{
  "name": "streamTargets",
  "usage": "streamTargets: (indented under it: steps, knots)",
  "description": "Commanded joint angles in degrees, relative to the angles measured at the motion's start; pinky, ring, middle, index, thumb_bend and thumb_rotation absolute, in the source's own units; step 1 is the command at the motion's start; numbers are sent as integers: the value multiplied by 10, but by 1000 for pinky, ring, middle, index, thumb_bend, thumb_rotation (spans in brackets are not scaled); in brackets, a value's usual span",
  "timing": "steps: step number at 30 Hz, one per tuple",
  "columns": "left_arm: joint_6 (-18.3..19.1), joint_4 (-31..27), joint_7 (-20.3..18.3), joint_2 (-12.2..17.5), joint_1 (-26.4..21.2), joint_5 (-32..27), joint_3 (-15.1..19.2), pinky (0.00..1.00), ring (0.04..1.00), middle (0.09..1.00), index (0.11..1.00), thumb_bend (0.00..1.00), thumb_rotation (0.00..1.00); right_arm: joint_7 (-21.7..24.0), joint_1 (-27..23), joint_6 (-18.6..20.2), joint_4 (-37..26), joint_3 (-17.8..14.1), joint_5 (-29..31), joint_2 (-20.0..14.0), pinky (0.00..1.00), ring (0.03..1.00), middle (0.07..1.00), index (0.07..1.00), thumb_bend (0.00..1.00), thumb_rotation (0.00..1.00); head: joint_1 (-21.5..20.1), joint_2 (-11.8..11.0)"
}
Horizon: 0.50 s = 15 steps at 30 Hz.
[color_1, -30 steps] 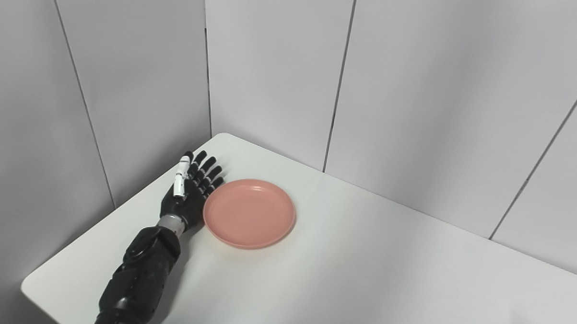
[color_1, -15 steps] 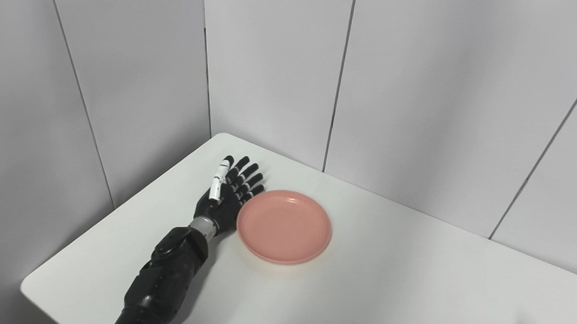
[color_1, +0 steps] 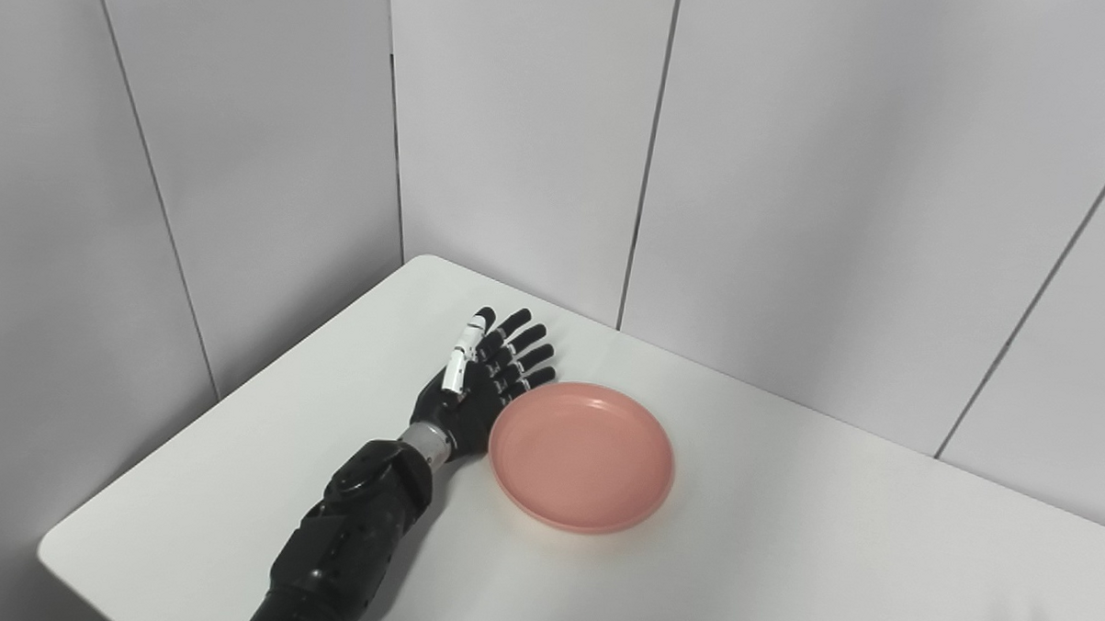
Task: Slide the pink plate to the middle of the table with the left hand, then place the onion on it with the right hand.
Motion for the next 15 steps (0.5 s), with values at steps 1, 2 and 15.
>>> streamTargets:
  steps: [1,2,15]
  knots:
    - [26,1,1,-9,-10,8,-9,878,902,919,914,410,1000,4,13,10,3,5,2,6,1000,1000,1000,1000,724,880,-1,1]
    - [28,-1,0,-10,-10,12,-15,879,902,920,914,409,1000,4,13,10,2,6,2,6,1000,1000,1000,1000,720,881,-5,2]
    - [45,-21,-5,-37,1,23,-38,898,915,932,924,399,1000,14,18,3,-4,13,6,6,1000,1000,1000,1000,391,1000,-56,11]
